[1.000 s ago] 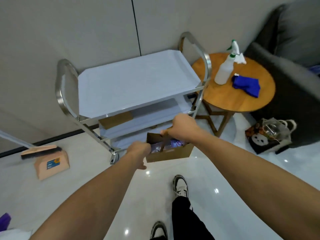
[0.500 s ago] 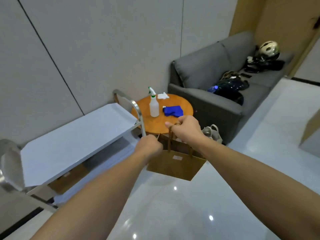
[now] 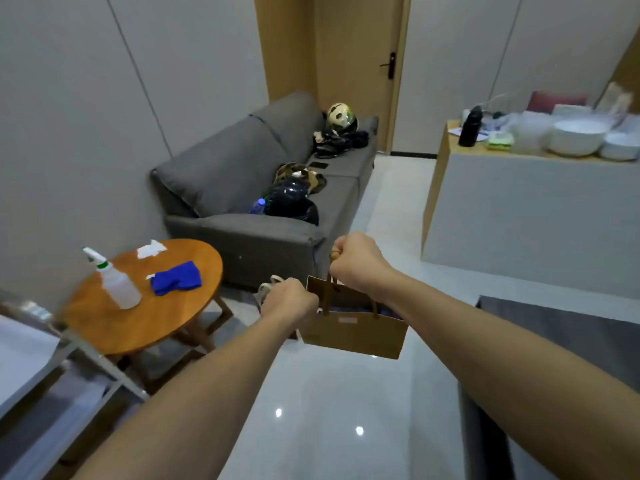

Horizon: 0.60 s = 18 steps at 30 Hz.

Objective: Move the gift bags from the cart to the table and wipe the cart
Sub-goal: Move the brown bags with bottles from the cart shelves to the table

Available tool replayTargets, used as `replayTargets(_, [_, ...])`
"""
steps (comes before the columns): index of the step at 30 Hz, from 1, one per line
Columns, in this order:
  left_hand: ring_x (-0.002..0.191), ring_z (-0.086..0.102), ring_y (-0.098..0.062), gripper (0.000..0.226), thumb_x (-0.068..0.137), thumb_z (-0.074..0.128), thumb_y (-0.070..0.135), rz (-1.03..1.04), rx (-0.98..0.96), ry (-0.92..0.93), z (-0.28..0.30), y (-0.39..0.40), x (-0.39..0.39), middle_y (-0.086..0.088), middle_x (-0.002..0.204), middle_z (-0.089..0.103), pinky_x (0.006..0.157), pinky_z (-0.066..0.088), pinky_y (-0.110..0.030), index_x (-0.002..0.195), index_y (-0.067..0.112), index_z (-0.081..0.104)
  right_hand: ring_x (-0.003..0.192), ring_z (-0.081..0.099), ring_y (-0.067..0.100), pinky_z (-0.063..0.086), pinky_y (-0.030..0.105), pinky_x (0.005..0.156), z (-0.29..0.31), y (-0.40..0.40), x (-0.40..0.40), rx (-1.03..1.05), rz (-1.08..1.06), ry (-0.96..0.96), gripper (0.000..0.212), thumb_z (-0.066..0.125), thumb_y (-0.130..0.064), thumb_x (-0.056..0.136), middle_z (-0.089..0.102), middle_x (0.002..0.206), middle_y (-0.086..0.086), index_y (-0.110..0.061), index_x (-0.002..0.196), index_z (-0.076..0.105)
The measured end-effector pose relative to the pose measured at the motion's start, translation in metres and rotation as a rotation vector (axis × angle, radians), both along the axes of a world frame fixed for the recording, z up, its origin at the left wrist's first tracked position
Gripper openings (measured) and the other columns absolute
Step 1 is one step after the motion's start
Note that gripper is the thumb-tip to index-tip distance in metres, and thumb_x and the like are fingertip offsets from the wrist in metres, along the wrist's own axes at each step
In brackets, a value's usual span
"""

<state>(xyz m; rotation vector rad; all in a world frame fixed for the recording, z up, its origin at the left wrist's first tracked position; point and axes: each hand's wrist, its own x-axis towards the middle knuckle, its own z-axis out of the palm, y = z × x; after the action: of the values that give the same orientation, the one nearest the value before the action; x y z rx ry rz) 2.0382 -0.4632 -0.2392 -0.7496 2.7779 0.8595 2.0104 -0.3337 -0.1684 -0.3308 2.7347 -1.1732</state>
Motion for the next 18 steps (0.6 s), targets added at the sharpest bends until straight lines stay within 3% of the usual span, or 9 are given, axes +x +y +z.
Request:
replayTargets(5, [0.076, 0.066, -0.021, 0.028, 0.094, 0.061, 0.045, -0.293, -0.087, -0.027, -0.012, 0.111, -0.074, -0.002, 0.084, 0.065, 0.062, 0.051, -0.030, 0.083, 0.019, 0.061, 0.062, 0.053, 0.022, 0.051, 0.038, 0.058, -0.026, 0.107, -0.041, -0.060, -0.244, -0.032, 0.025, 0.056, 0.004, 0.075, 0.048, 0.060, 0.007, -0.013, 0.056, 0.051])
replayTargets(12, [0.076, 0.057, -0.027, 0.018, 0.088, 0.054, 0.026, -0.707, -0.137, -0.077, -0.046, 0.247, -0.164, -0.005, 0.080, 0.057, 0.056, 0.037, -0.029, 0.074, 0.014, 0.053, 0.064, 0.051, 0.022, 0.039, 0.033, 0.056, -0.084, 0.229, -0.076, -0.049, -0.596, -0.125, 0.026, 0.049, 0.006, 0.069, 0.052, 0.061, 0.007, -0.014, 0.053, 0.045])
replayTargets(18, [0.080, 0.063, -0.026, 0.020, 0.090, 0.057, 0.035, -1.127, -0.081, -0.094, -0.065, 0.341, -0.205, -0.005, 0.083, 0.064, 0.062, 0.048, -0.030, 0.078, 0.019, 0.058, 0.062, 0.051, 0.024, 0.037, 0.035, 0.055, -0.106, 0.299, -0.077, -0.009, -0.910, -0.241, 0.024, 0.049, 0.008, 0.068, 0.051, 0.062, 0.012, -0.013, 0.057, 0.046])
